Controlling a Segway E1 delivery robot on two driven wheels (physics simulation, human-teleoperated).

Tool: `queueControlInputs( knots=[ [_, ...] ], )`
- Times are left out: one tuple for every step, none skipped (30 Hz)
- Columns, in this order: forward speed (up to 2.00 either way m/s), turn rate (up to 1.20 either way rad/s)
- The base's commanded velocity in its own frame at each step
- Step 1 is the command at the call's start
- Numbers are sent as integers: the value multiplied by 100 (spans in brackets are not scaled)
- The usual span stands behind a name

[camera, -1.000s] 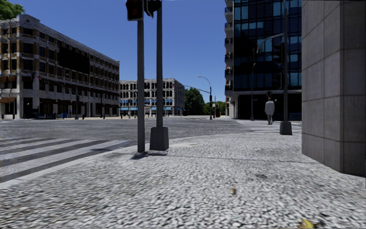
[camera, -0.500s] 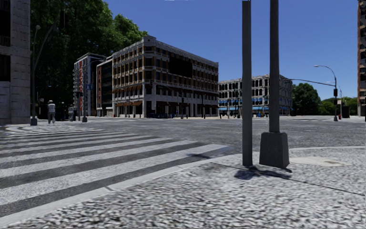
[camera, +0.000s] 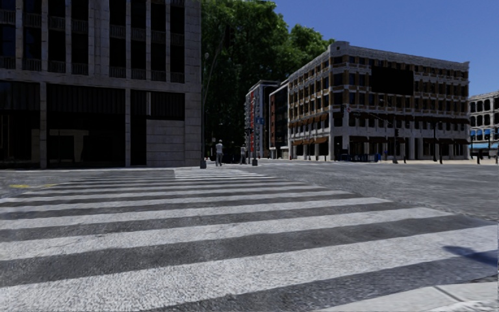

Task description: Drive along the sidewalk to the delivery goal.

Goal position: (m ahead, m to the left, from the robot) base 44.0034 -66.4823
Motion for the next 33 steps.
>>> queueControlInputs(
  knots=[
    [200, 100],
    [200, 96],
    [200, 95],
    [200, 95],
    [200, 88],
    [200, 78],
    [200, 71],
    [200, 0],
    [200, 0],
    [200, 0],
    [200, 0],
    [200, 0],
    [200, 0],
    [200, 0],
    [200, 0],
    [200, 0],
    [200, 0],
    [200, 0],
    [200, 0],
    [200, 0],
    [200, 0],
    [200, 0],
    [200, 0],
    [200, 0],
    [200, 0],
    [200, 0],
    [200, 0],
    [200, 0],
    [200, 0],
    [200, 0],
    [200, 0],
    [200, 0],
    [200, 0]
  ],
)
